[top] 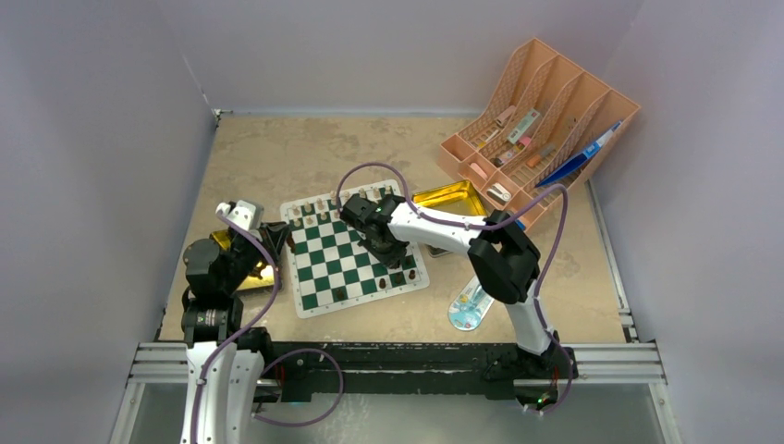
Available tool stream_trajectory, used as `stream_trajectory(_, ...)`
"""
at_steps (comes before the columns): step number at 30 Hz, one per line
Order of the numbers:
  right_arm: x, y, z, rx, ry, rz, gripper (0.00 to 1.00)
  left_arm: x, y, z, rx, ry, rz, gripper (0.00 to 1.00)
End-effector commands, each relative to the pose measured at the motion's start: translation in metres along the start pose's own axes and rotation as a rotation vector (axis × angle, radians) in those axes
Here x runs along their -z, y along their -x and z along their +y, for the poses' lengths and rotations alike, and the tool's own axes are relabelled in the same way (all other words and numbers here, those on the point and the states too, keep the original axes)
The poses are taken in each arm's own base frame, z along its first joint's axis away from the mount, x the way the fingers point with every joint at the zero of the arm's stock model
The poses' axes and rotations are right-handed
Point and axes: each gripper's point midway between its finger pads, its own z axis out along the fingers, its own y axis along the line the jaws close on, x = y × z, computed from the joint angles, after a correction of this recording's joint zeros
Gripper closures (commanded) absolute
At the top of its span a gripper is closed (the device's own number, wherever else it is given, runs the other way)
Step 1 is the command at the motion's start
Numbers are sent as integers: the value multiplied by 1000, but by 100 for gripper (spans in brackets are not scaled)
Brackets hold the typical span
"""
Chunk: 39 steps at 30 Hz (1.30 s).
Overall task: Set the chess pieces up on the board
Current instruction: Place the chess piece on the chessboard.
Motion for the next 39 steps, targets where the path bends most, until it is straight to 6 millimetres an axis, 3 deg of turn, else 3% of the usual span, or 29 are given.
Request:
stream_trajectory(1,13,-2,0,-3,-7,-5,90,4,26,-3,-63,-3,-67,100)
stream_trajectory(17,2,-2,2,10,-12,24,87,3,26,-3,-64,-5,-69,100)
stream_trajectory(39,-1,12,4,20,-8,-12,72,3,25,-1,-56,9,-65,100)
